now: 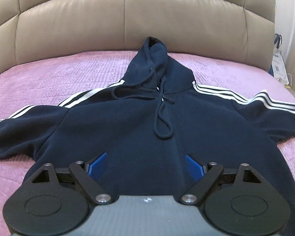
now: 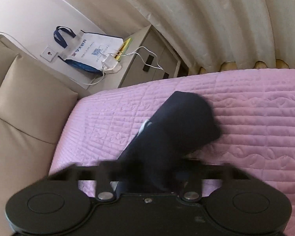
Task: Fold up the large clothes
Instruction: 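Grasp the sleeve cuff nearest the right gripper with the right gripper, then fold the held sleeve across the hoodie body and release it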
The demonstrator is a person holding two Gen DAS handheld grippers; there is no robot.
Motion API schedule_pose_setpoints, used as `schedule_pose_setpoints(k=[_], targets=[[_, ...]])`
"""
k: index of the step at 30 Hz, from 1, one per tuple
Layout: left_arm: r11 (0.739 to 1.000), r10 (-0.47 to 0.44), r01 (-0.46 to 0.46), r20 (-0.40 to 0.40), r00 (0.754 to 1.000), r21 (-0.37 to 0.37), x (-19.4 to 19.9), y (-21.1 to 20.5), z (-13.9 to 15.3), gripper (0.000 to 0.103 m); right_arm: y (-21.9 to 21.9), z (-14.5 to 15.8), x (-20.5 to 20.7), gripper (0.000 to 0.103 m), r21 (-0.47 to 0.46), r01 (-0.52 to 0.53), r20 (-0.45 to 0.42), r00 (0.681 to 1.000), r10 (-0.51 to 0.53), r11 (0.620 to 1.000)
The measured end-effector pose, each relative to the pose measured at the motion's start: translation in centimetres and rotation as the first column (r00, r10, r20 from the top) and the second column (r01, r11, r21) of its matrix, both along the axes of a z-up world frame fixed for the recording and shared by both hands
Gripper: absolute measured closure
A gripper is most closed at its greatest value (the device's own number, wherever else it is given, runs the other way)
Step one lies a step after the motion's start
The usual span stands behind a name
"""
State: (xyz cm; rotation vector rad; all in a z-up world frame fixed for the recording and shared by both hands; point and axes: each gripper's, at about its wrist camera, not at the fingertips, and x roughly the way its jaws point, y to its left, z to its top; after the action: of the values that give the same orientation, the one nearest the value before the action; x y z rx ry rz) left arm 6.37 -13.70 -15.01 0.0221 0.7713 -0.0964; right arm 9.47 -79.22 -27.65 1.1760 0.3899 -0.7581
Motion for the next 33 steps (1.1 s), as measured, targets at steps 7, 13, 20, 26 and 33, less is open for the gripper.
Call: schedule_pose_setpoints(k=[7,13,20,26,33], targets=[[0.999,0.037,-0.037,-0.003,0.999,-0.025,1.2,1.8,1.5,0.023,11.9,10.6,-0.1,0.083,-0.526,-0.263,-0.173,0.964,0.201,0.809],[0.99,0.126,-0.124,0.019,0.992,-0.072,3.7,6.1,4.4,0.027,31.9,18.7,-1.5,0.083,-0.714,-0.455,-0.122,0.829,0.545,0.532],[0.974,0.202,-0.195,0.053,0.978,-0.115,4.9,11.8,6.1,0.027,54.8,17.7,0.0,0.044,-0.677,-0.658,-0.1,0.527,0.844,0.33],[0.967,0.197,-0.193,0.013,0.98,-0.165,6.0,16.5,4.4,0.024,63.6,13.2,-4.5,0.022,-0.632,-0.773,-0.359,0.36,0.861,0.06],[0.881,0.11,-0.161,-0.139,0.984,-0.444,8.0,19.4,0.7,0.023,54.0,11.9,-3.6,0.065,-0.526,-0.78,-0.408,0.582,0.704,0.339]])
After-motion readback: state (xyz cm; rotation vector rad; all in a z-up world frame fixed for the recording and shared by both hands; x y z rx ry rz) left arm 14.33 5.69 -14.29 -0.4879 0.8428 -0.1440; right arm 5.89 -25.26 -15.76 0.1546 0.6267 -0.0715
